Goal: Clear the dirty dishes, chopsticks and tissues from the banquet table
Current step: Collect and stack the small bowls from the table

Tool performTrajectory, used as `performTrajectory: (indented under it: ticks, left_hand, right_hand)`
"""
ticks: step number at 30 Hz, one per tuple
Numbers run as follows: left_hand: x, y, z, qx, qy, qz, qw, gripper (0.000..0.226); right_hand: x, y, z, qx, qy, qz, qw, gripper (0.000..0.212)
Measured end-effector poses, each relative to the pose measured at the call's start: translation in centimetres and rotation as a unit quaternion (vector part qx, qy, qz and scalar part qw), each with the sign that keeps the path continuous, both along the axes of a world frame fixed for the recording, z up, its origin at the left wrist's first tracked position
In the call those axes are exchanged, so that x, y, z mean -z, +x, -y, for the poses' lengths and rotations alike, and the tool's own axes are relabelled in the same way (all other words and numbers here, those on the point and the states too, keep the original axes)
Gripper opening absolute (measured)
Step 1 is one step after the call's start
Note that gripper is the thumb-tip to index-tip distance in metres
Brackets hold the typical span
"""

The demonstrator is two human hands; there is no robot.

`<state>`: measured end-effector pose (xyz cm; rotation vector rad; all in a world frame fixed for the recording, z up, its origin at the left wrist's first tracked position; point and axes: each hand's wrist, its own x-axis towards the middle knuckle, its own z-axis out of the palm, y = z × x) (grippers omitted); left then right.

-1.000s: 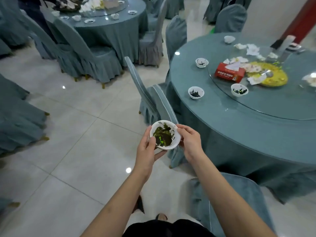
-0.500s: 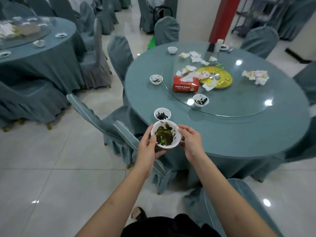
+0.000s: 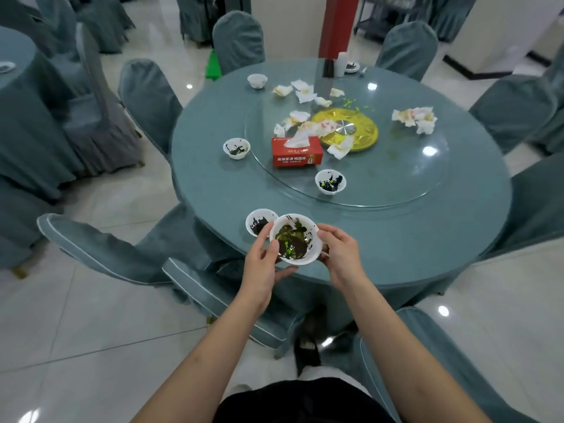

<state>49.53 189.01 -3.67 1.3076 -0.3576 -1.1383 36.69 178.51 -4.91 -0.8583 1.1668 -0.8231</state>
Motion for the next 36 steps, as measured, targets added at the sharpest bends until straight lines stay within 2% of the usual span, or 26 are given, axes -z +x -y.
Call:
performTrajectory:
  ticks: [10,19,22,29,34,36]
  left_hand:
    - [1.8,2.1,9.6,-0.069,0.032,-0.023,0.997,0.038]
    - [4.0,2.7,16.2,-0.145,0.072,-0.051,0.986,0.038]
    - [4.9,2.5,17.3,-0.163,0.077,-0.053,0.982,0.038]
    - [6.2,2.5,18.9,-0.185,0.089,-0.067,0.976,0.039]
    - [6.4,2.4,19.3,-0.192,0.091,-0.057,0.975,0.039]
    - [6.4,2.5,19.4,-0.196,0.090,-0.053,0.975,0.038]
  right_hand:
    - [2.7,2.9,11.7,-0.069,0.029,0.003,0.997,0.015]
    - [10.0,2.4,25.1,0.054,0.121,-0.057,0.990,0.002]
    - [12.6,2.2,28.3,0.086,0.151,-0.072,0.982,0.011]
    - [16.4,2.5,32.4,0.134,0.180,-0.054,0.973,0.023]
    - [17.6,3.0,33.7,0.128,0.172,-0.051,0.975,0.018]
    - [17.5,3.2,33.7,0.126,0.166,-0.063,0.976,0.009]
